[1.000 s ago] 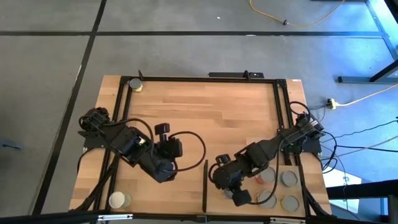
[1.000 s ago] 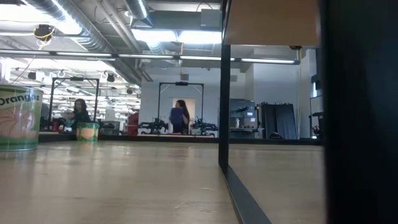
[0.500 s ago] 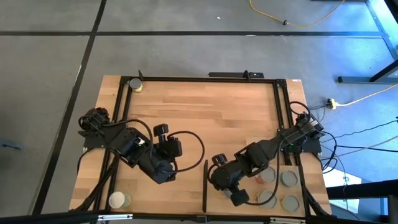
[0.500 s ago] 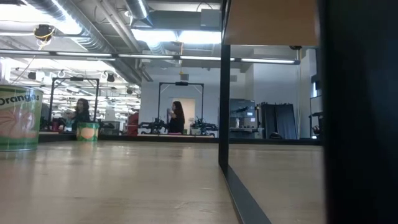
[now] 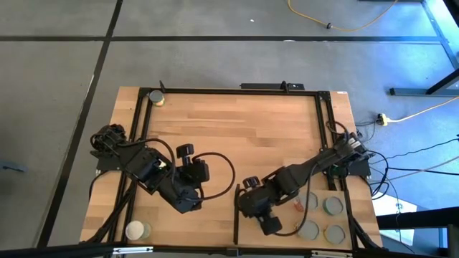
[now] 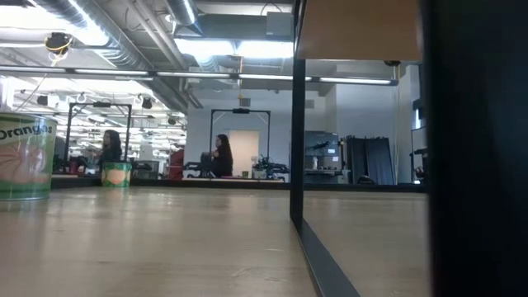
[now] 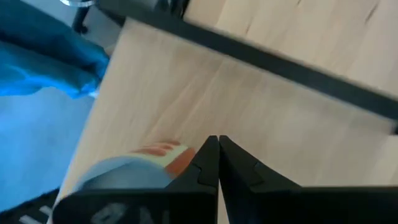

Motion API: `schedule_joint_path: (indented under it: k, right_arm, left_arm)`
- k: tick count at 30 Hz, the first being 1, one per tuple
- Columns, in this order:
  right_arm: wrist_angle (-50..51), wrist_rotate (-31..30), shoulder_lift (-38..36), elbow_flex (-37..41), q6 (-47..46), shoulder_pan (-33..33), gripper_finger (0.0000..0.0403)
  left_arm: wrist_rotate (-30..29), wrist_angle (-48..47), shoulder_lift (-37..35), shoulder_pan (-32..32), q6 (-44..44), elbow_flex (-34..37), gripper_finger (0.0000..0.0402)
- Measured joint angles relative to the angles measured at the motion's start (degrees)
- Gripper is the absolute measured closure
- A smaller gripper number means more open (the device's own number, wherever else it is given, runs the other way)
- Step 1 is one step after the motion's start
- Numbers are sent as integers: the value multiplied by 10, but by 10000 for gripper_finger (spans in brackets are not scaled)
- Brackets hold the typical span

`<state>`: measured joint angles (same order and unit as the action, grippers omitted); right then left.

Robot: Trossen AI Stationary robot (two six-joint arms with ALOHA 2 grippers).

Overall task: Pick and place cans onto a shelf
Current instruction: Put the canned diced tomato on the shelf

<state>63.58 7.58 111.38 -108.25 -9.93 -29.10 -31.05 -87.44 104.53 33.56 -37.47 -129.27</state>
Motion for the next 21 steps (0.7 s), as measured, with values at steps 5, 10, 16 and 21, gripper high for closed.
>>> schedule_joint_path:
  k: [5, 10, 16, 21]
  right_arm:
    - [3, 15, 7, 0, -1, 0, 395]
    - [18, 24, 7, 0, -8, 0, 395]
    - [41, 35, 7, 0, -16, -2, 395]
    - [54, 46, 7, 0, -16, -10, 395]
  left_arm:
    - [0, 0, 0, 0, -1, 0, 401]
    - [0, 0, 0, 0, -1, 0, 401]
    - [0, 0, 0, 0, -1, 0, 401]
    - [0, 0, 0, 0, -6, 0, 401]
